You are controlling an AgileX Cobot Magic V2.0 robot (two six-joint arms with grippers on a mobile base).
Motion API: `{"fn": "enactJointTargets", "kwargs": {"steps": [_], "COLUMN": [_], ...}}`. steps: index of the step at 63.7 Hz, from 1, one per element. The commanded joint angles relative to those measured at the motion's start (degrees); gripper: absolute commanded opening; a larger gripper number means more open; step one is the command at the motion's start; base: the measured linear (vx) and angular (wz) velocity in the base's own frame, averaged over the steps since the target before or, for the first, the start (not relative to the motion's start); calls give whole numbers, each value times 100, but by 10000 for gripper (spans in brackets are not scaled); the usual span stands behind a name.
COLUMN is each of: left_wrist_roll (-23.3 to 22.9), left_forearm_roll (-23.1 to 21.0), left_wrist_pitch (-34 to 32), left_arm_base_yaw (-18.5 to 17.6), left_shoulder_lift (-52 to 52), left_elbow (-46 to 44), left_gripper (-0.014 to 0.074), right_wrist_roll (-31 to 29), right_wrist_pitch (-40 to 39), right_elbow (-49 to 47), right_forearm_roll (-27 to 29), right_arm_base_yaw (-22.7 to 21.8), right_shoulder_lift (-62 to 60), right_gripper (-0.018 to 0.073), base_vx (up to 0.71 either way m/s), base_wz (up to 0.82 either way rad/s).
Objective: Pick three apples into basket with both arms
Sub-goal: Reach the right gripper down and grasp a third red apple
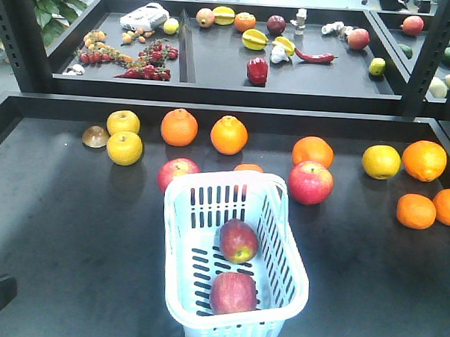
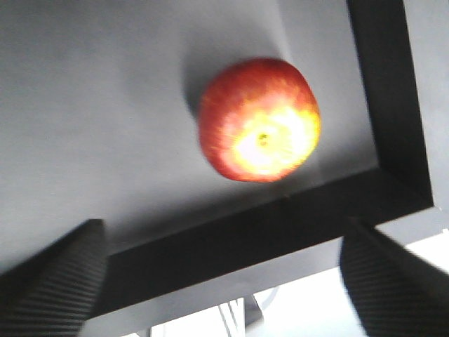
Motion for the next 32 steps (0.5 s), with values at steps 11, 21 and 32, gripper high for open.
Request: {"fn": "enactJointTargets", "kwargs": {"steps": [11,21,32], "left_wrist_roll": [-69,-69,-69], "left_forearm_roll": [-124,-124,-124], "left_wrist_pitch": [-313,-313,-313], "left_arm_base_yaw": [-14,-14,-14], "left_shoulder_lift": [32,32,32], "left_elbow": [-138,-138,-138], "left_gripper": [-6,-6,-6], "right_wrist_roll": [431,455,488], "right_wrist_pitch": [-357,-414,-580], "right_elbow": [-116,-116,-116], "right_forearm_roll": [-606,-618,-648], "right_arm_base_yaw": [-35,-35,-35], "right_shoulder_lift": [284,496,686], "right_gripper": [704,673,654], "base_vx": [0,0,0], "base_wz": [0,0,0]}}
